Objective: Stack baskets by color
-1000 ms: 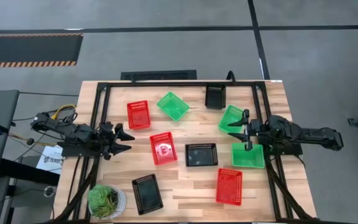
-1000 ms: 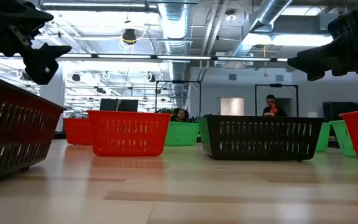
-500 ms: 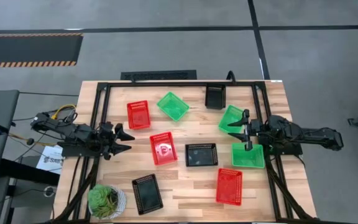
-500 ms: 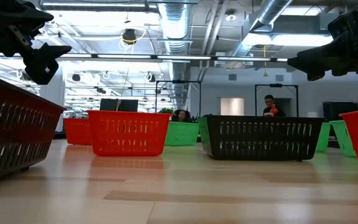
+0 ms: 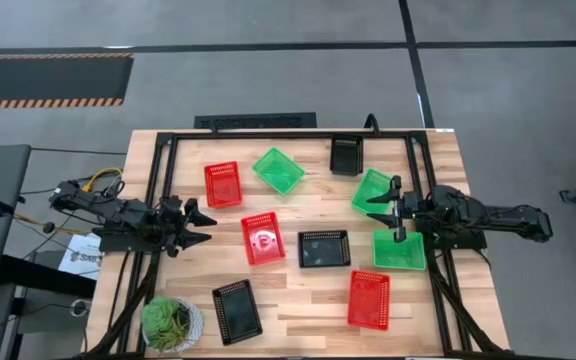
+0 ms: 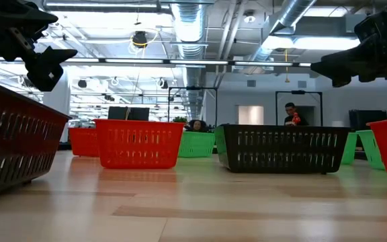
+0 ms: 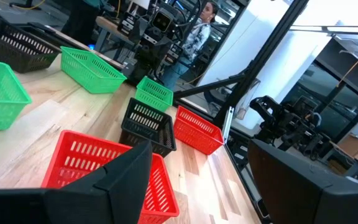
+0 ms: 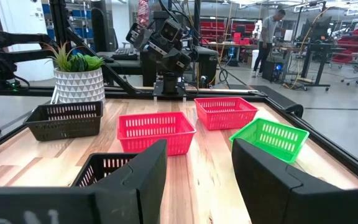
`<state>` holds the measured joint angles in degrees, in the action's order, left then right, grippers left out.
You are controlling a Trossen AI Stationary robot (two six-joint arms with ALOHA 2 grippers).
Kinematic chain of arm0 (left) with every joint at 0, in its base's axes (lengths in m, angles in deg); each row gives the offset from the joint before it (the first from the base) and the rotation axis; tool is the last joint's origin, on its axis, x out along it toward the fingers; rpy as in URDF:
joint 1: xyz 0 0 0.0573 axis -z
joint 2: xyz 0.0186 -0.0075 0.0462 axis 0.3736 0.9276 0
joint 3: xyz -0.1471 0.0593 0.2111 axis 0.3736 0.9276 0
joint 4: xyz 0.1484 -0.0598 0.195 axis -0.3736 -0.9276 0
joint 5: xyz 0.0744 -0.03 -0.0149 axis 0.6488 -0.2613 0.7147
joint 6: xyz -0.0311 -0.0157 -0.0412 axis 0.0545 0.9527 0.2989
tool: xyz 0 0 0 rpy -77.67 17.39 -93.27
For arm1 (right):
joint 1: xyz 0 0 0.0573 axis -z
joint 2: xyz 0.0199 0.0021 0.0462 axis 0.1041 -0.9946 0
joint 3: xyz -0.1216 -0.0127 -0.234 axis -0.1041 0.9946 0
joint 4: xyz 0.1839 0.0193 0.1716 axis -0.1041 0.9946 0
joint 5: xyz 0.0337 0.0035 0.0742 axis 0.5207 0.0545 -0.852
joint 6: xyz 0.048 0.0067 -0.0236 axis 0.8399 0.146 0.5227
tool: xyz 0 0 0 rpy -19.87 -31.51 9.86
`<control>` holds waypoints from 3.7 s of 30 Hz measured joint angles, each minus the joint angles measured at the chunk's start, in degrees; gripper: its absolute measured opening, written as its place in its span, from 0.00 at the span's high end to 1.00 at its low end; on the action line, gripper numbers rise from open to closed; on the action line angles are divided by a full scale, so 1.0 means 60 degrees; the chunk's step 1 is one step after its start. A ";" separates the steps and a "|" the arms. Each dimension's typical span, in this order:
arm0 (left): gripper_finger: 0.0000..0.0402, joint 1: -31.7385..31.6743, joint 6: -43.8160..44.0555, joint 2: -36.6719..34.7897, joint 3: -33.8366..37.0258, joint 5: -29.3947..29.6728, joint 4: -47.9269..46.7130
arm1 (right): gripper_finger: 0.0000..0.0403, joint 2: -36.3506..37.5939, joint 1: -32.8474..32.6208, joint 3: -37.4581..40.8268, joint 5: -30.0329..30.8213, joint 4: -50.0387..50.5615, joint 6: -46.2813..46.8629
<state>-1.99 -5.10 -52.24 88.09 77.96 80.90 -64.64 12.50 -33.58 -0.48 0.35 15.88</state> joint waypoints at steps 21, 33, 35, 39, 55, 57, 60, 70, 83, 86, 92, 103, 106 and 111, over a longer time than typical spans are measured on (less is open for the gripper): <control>0.36 0.0000 0.0413 0.0000 0.0000 0.2324 0.0186 | 0.49 0.0000 0.0160 -0.0002 0.0612 0.0023 -0.0185; 0.36 0.0004 0.1004 0.0000 0.0000 0.2117 0.0189 | 0.49 0.0000 0.0495 -0.0055 0.0674 0.0004 0.0397; 0.36 0.0004 0.1772 0.0000 0.0001 0.2340 0.0244 | 0.49 0.0000 0.0446 -0.0058 0.0664 -0.0023 0.0481; 0.36 0.0004 0.3637 -0.0002 0.0004 0.2948 0.0556 | 0.49 0.0000 0.0212 -0.0069 0.0652 -0.0216 0.2828; 0.36 0.0000 0.5701 -0.0003 0.0004 0.4524 0.1013 | 0.49 0.0000 0.0262 -0.0098 0.0882 -0.0179 0.8188; 0.36 0.0000 0.5912 -0.0003 0.0004 0.4618 0.0979 | 0.49 0.0000 0.0259 -0.0098 0.0882 -0.0181 0.8257; 0.36 0.0000 0.5934 -0.0003 0.0004 0.4722 0.0943 | 0.49 0.0000 0.0259 -0.0102 0.0882 -0.0182 0.8661; 0.36 0.0001 0.5998 -0.0003 0.0004 0.6688 0.1154 | 0.49 0.0000 0.0259 -0.0102 0.0889 -0.0527 1.0588; 0.36 -0.0007 0.2654 0.0291 -0.0367 0.5898 0.7551 | 0.49 0.0000 0.0587 -0.0664 0.2291 -0.5634 0.8134; 0.36 -0.0007 0.1926 0.0604 -0.1258 0.6125 0.6737 | 0.49 -0.0119 0.0722 -0.1656 0.2447 -0.4668 0.7132; 0.36 -0.0007 0.1852 0.1899 -0.3832 0.7046 0.2737 | 0.49 -0.1243 0.0946 -0.4584 0.3431 0.0464 0.6321; 0.36 -0.0012 0.4715 0.4713 -0.8702 0.8667 -0.5759 | 0.49 -0.5592 0.1561 -0.8683 0.4894 0.9763 1.1036; 0.36 -0.0097 0.5567 0.5087 -0.9307 0.8746 -0.6951 | 0.49 -0.6569 0.1668 -0.8874 0.4371 1.0932 1.1850; 0.36 -0.0453 0.6780 0.5349 -0.9453 0.8334 -0.7852 | 0.49 -0.8015 0.1753 -0.8762 0.3476 1.1727 1.2444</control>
<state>-4.71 35.58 -20.14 31.37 127.96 33.79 -112.73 23.02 -86.15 20.38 70.71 90.55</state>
